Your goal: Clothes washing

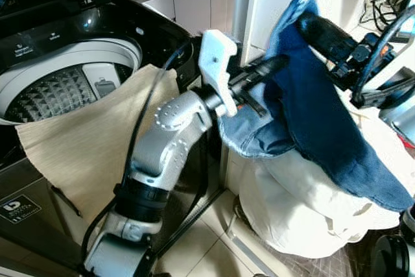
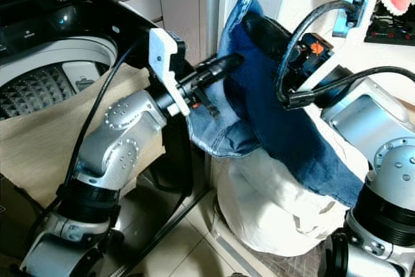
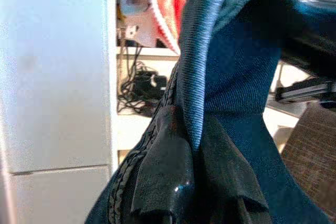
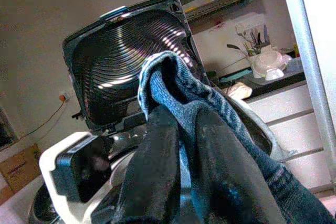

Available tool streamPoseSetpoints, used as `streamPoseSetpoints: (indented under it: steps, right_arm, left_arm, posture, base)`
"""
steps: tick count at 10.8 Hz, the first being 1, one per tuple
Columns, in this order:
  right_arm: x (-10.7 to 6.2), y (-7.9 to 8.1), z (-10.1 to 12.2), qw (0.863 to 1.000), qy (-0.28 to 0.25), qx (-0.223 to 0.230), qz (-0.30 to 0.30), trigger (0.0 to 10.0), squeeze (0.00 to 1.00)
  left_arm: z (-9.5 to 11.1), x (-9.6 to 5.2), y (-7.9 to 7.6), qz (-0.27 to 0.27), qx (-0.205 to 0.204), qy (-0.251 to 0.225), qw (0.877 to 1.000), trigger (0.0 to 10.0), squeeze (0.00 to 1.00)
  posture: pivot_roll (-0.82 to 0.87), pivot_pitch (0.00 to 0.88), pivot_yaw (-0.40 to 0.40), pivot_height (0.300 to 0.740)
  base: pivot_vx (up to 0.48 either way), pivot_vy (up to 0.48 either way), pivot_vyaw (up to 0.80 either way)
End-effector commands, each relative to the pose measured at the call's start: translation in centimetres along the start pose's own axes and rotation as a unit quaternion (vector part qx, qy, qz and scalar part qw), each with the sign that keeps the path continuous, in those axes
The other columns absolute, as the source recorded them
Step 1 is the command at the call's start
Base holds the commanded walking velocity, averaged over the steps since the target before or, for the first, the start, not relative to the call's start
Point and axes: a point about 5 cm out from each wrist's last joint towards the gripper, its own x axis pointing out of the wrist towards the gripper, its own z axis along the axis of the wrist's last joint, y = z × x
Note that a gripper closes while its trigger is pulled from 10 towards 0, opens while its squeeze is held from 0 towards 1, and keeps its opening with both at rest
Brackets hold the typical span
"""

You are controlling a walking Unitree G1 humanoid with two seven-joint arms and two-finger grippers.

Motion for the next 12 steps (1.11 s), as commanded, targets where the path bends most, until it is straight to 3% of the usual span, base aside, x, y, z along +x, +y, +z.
streamPoseSetpoints:
  steps: [1,2,3,4,5,6,7,8,9,10,11,12]
  right_arm:
    - [-0.2,0.2,0.4,1.000,-0.009,-0.004,0.002,10.0,1.00]
    - [-0.3,0.2,0.5,1.000,-0.012,-0.007,-0.001,10.0,1.00]
    - [-0.4,0.1,0.5,1.000,-0.008,-0.019,-0.013,10.0,0.00]
    - [-0.5,0.4,0.1,0.998,0.020,-0.052,-0.009,10.0,0.00]
    - [-0.5,0.8,-0.7,0.995,0.053,-0.082,-0.002,10.0,0.00]
    - [-0.5,0.8,-0.9,0.995,0.053,-0.082,0.001,10.0,0.00]
    - [-0.3,0.9,-1.2,0.995,0.052,-0.082,0.003,10.0,0.00]
    - [0.0,1.1,-1.7,0.995,0.053,-0.081,0.005,10.0,0.00]
    - [0.1,1.2,-2.0,0.995,0.057,-0.082,0.008,10.0,0.00]
    - [0.4,1.4,-2.8,0.994,0.070,-0.086,0.012,10.0,0.00]
    - [0.9,2.0,-4.2,0.990,0.102,-0.095,0.026,10.0,0.00]
    - [1.3,3.0,-6.4,0.979,0.159,-0.120,0.054,10.0,0.00]
  left_arm:
    - [1.2,0.0,1.7,0.036,0.029,-0.010,0.999,0.0,0.00]
    - [1.7,-0.3,3.1,0.067,0.046,-0.008,0.997,0.0,0.00]
    - [2.4,-0.8,4.8,0.102,0.066,-0.007,0.993,0.0,0.00]
    - [4.3,-1.7,7.7,0.152,0.126,0.003,0.980,0.0,0.00]
    - [10.1,-3.4,12.0,0.235,0.250,0.005,0.939,0.0,0.00]
    - [15.6,-4.5,13.9,0.295,0.333,-0.020,0.895,0.0,0.00]
    - [22.3,-6.1,14.5,0.363,0.440,-0.057,0.819,0.0,0.00]
    - [25.1,-7.4,14.7,0.400,0.502,-0.048,0.765,0.0,0.00]
    - [24.5,-7.7,15.3,0.403,0.496,-0.029,0.768,0.0,0.00]
    - [21.5,-8.3,17.2,0.418,0.460,0.046,0.782,2.5,0.00]
    - [16.2,-10.2,19.7,0.448,0.393,0.164,0.786,10.0,0.00]
    - [11.1,-13.2,21.1,0.472,0.327,0.280,0.769,10.0,0.00]
  posture:
    - [-0.12,0.000,0.033,0.740]
    - [-0.12,0.000,0.033,0.740]
    - [-0.12,0.000,0.037,0.740]
    - [-0.12,0.000,0.039,0.740]
    - [-0.11,0.000,0.041,0.740]
    - [-0.11,0.000,0.042,0.740]
    - [-0.11,0.000,0.044,0.740]
    - [-0.10,0.000,0.047,0.740]
    - [-0.09,0.000,0.046,0.740]
    - [-0.09,0.000,0.046,0.740]
    - [-0.10,0.000,0.046,0.740]
    - [-0.10,0.000,0.048,0.740]
  base:
    - [0.000,0.000,0.00]
    - [0.000,0.000,0.00]
    - [0.000,0.000,0.00]
    - [0.000,0.000,0.00]
    - [0.000,0.000,0.00]
    - [0.000,0.000,0.00]
    - [0.000,0.000,0.00]
    - [0.000,0.000,0.00]
    - [0.000,0.000,0.00]
    - [0.000,0.000,0.00]
    - [0.000,0.000,0.00]
    - [0.000,0.000,0.00]
